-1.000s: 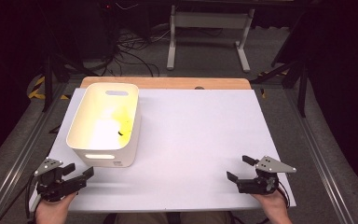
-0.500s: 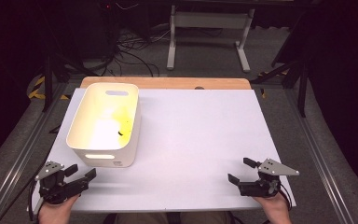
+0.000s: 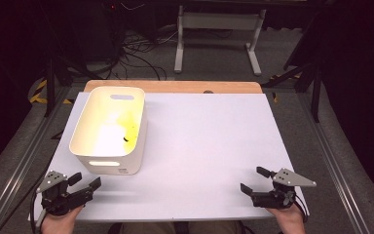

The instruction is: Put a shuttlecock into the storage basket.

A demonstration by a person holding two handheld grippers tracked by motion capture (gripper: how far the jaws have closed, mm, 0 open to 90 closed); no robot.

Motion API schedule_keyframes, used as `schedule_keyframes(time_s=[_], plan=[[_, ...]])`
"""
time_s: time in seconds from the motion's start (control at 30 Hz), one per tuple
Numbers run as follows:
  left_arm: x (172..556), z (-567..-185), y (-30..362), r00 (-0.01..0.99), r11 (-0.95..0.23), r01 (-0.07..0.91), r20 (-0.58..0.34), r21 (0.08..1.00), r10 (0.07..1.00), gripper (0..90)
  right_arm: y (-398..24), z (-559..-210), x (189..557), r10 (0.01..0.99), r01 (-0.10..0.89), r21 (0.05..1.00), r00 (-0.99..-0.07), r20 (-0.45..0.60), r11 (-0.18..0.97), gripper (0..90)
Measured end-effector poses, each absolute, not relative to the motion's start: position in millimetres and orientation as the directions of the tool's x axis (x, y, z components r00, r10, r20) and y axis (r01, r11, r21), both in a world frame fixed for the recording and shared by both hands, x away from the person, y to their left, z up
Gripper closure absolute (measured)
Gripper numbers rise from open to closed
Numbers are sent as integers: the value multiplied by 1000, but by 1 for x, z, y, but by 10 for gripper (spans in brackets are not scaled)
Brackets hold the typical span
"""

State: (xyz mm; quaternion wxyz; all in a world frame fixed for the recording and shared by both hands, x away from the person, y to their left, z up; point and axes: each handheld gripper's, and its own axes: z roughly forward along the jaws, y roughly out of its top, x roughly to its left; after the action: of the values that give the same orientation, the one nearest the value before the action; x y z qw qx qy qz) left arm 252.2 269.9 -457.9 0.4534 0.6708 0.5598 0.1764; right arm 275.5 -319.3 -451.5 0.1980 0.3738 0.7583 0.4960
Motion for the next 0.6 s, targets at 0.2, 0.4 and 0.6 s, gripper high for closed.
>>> schedule_keyframes(time_s=[0.2, 0.4, 0.6], plan=[[250, -459, 269, 321, 33, 589, -271, 807, 907, 221, -320, -452, 274, 767, 376, 898, -637, 70, 230, 111], [252, -462, 267, 333, 19, 592, -266, 806, 905, 220, -326, -452, 272, 781, 384, 902, -617, 93, 196, 111], [253, -465, 267, 342, 8, 594, -262, 804, 903, 217, -326, -454, 274, 777, 401, 893, -622, 102, 204, 110]])
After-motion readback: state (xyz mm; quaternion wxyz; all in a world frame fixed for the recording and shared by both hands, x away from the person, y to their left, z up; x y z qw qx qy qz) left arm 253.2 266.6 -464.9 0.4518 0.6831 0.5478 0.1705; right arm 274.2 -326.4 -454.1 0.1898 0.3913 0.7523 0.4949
